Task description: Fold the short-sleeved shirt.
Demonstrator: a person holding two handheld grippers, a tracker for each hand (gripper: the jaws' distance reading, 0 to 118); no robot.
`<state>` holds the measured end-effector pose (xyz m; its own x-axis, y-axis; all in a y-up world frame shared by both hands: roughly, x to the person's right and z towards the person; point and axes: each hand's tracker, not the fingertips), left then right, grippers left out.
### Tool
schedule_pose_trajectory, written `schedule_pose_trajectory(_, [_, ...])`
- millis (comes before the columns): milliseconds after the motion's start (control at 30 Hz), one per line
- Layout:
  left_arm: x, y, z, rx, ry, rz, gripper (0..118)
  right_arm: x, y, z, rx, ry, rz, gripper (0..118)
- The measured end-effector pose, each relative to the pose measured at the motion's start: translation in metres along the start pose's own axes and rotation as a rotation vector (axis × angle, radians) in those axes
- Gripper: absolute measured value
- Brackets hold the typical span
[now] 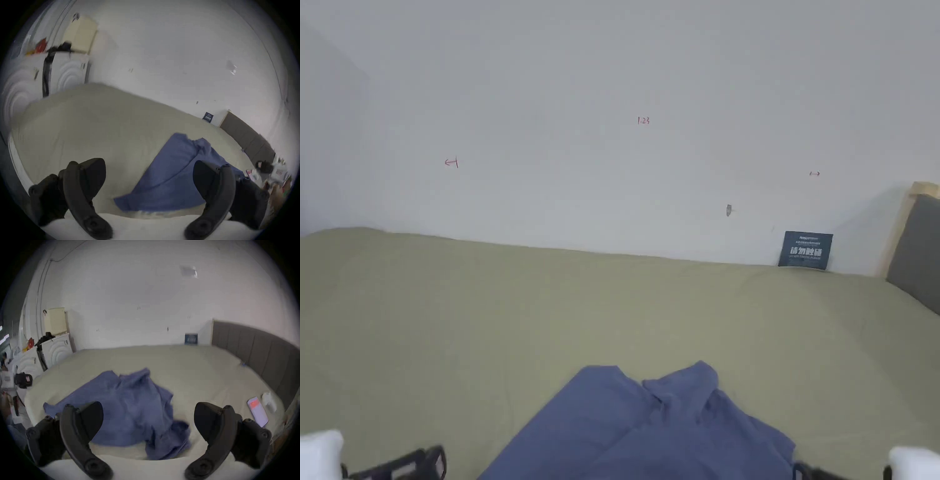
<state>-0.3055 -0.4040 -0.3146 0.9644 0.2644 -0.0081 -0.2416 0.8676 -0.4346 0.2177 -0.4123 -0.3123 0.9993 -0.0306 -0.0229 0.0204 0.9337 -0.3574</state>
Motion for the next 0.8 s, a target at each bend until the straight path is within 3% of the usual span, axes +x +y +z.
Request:
schedule_pose_trajectory(67, [0.021, 0.014, 0.004, 0.037, 0.012, -0.093, 110, -0.012, 0.020, 0.004, 0.025, -0.058, 0.048, 113])
schedule_pose_trajectory(100, [0.032, 0.018, 0.008, 0.053, 0.021, -0.139, 104, -0.018, 0.027, 0.005, 0.028, -0.092, 0.067, 112])
schedule_pose_trajectory(133, [0.043, 0.021, 0.010, 0.071, 0.027, -0.179, 90, -0.024, 0.034, 0.004, 0.023, -0.116, 0.080, 109])
schedule_pose_trajectory(167, [0.050, 0.022, 0.011, 0.081, 0.023, -0.204, 68, -0.027, 0.038, 0.003, 0.001, -0.100, 0.076, 97])
schedule_pose_trajectory(200, [0.058, 0.022, 0.012, 0.097, 0.027, -0.225, 23, -0.028, 0.041, 0.003, -0.039, -0.069, 0.070, 60])
schedule_pose_trajectory(233, [0.059, 0.019, 0.009, 0.090, 0.031, -0.234, 4, -0.029, 0.042, 0.004, -0.057, -0.028, 0.053, 19])
schedule_pose_trajectory(267, [0.062, 0.020, 0.007, 0.078, 0.034, -0.238, 4, -0.031, 0.041, 0.003, -0.064, -0.017, 0.031, 0])
schedule_pose_trajectory(300, [0.063, 0.020, 0.007, 0.061, 0.063, -0.237, 4, -0.033, 0.039, 0.001, -0.053, -0.045, 0.028, 0])
schedule_pose_trajectory(367, [0.050, 0.020, 0.001, -0.009, -0.034, -0.193, 4, -0.037, 0.029, 0.003, -0.039, -0.085, 0.021, 0])
schedule_pose_trajectory(433, [0.039, 0.024, -0.004, -0.075, -0.044, -0.202, 4, -0.034, 0.025, 0.002, -0.089, 0.010, -0.029, 0])
schedule_pose_trajectory(567, [-0.004, 0.042, -0.031, -0.262, -0.241, -0.203, 4, -0.034, 0.022, 0.001, -0.102, -0.025, 0.023, 0])
schedule_pose_trajectory(633, [-0.022, 0.046, -0.046, -0.369, -0.288, -0.151, 7, -0.031, 0.018, -0.001, -0.115, -0.007, 0.000, 0])
schedule_pose_trajectory(667, [-0.027, 0.045, -0.050, -0.393, -0.260, -0.161, 28, -0.029, 0.020, 0.000, -0.127, 0.000, -0.011, 0])
schedule_pose_trajectory(700, [-0.030, 0.043, -0.056, -0.406, -0.214, -0.197, 75, -0.028, 0.019, 0.000, -0.134, 0.002, -0.012, 0])
schedule_pose_trajectory(733, [-0.033, 0.037, -0.061, -0.435, -0.179, -0.223, 101, -0.028, 0.016, -0.002, -0.139, 0.002, -0.007, 0])
schedule_pose_trajectory(767, [-0.038, 0.031, -0.064, -0.463, -0.158, -0.235, 109, -0.028, 0.014, -0.003, -0.144, 0.002, 0.001, 0])
schedule_pose_trajectory(800, [-0.044, 0.024, -0.068, -0.490, -0.158, -0.225, 106, -0.027, 0.014, -0.002, -0.149, 0.001, 0.010, 0])
